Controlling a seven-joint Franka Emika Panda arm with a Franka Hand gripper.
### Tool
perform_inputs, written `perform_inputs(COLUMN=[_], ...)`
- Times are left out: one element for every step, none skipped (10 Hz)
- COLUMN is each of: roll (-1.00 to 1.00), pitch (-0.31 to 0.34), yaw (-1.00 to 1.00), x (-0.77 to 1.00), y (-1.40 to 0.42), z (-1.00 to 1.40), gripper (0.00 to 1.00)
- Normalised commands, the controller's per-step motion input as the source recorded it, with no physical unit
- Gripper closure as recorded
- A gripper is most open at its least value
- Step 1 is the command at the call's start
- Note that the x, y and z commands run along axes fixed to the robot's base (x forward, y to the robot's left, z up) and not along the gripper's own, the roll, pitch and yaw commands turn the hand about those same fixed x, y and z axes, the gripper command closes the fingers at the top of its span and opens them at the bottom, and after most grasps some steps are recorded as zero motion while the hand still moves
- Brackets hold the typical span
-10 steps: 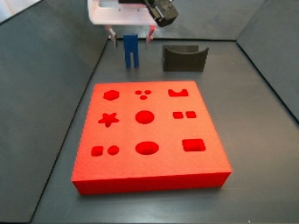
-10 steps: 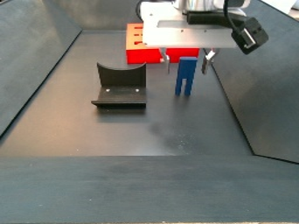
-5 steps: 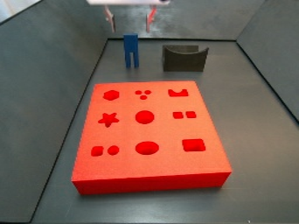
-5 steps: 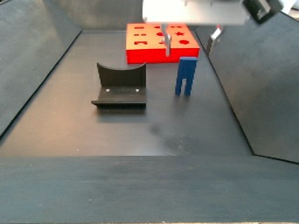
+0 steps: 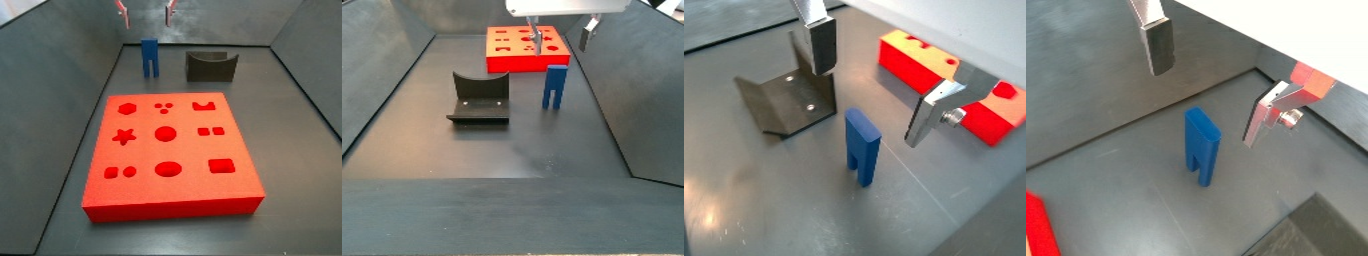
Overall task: Pick up the square-circle object. Move up. Rotate the square-circle object. Move to above the board. Insert the square-circle object.
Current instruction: Rotate the square-circle object.
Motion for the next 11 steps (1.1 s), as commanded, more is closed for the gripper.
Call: perform_inputs(roll=[0.00, 0.00, 0.00, 0.00, 0.00, 0.00, 0.00, 0.00, 0.00, 0.00, 0.00], pitch=[0.004, 0.004, 0.004, 0.004, 0.004, 0.004, 0.004, 0.004, 0.004, 0.004, 0.004], yaw=[1.00, 1.00, 1.00, 1.00, 1.00, 1.00, 1.00, 1.00, 1.00, 1.00, 1.00], x=[0.03, 0.03, 0.03, 0.03, 0.03, 0.03, 0.03, 0.03, 0.03, 0.03, 0.03], y=[-0.01, -0.01, -0.01, -0.01, -0.01, -0.01, -0.01, -0.01, -0.01, -0.01, -0.01], z=[-0.05, -0.04, -0.04, -0.04, -0.04, -0.04, -0.04, -0.04, -0.04, -0.04, -0.04], gripper=[0.00, 0.00, 0.00, 0.00, 0.00, 0.00, 0.00, 0.00, 0.00, 0.00, 0.00])
